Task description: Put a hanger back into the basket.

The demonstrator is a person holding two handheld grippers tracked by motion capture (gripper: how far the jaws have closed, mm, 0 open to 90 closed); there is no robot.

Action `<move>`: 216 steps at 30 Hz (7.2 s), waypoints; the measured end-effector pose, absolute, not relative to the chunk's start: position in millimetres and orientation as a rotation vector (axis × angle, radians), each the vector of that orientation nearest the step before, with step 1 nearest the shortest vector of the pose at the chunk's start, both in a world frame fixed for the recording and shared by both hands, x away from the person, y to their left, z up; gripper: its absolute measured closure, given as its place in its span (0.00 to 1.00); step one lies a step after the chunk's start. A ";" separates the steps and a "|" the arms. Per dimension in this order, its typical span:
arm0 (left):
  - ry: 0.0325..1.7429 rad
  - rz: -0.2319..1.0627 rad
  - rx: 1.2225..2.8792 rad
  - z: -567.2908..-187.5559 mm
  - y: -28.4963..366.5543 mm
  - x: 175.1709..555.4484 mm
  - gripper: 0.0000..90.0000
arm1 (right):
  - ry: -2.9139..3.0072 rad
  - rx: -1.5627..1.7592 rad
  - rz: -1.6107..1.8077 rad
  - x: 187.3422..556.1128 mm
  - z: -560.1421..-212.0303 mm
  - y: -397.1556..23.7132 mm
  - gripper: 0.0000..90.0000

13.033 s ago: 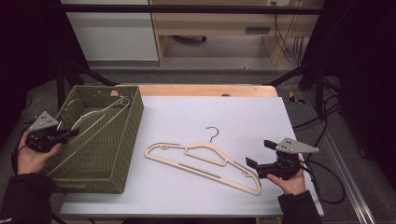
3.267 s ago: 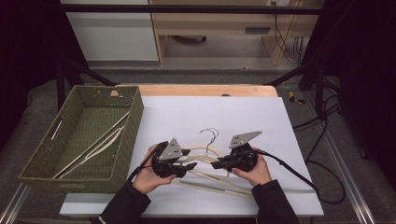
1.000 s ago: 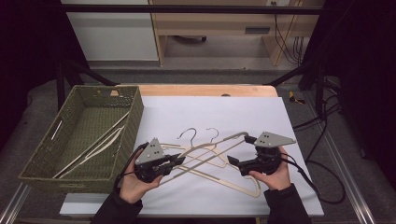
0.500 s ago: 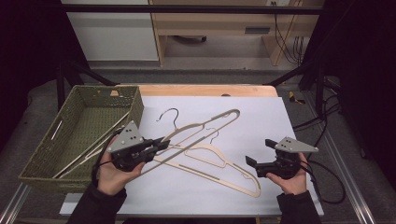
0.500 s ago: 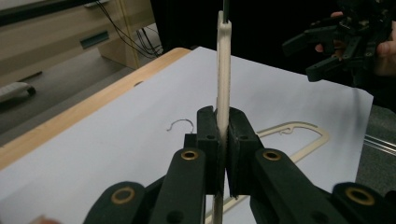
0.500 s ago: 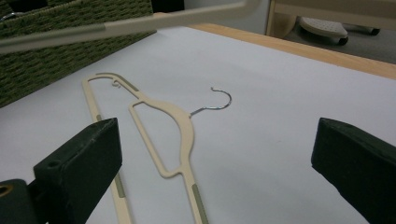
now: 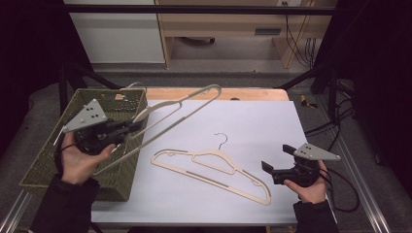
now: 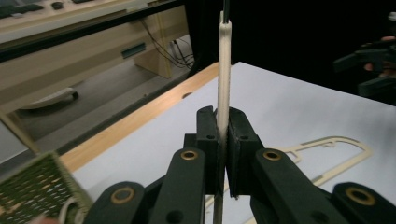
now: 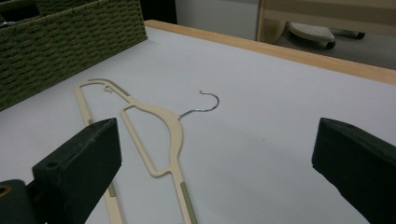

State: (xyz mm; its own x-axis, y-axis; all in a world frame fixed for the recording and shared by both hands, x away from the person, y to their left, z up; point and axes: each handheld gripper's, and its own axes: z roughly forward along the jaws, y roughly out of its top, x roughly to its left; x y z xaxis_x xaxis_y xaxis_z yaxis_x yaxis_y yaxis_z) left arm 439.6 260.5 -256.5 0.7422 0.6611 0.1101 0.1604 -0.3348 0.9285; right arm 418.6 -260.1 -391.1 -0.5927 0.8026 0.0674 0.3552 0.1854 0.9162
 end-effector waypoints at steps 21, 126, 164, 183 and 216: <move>0.826 0.731 1.898 -289.4 356.5 477.1 0.94 | 2.026 1.084 1.386 418.2 -391.3 -259.9 0.03; 0.859 0.624 1.817 -343.2 338.6 452.7 0.15 | 2.070 1.064 1.381 419.4 -395.7 -254.3 0.05; 0.694 0.398 1.848 -395.1 180.5 440.9 0.12 | 2.250 1.076 1.247 436.8 -431.2 -235.4 0.12; 0.698 0.368 1.906 -409.0 173.9 445.8 0.12 | 2.492 1.012 0.991 462.5 -476.1 -209.7 0.57; 0.704 0.307 2.029 -428.5 125.8 494.4 0.19 | 2.545 0.910 1.014 451.3 -443.7 -208.5 0.89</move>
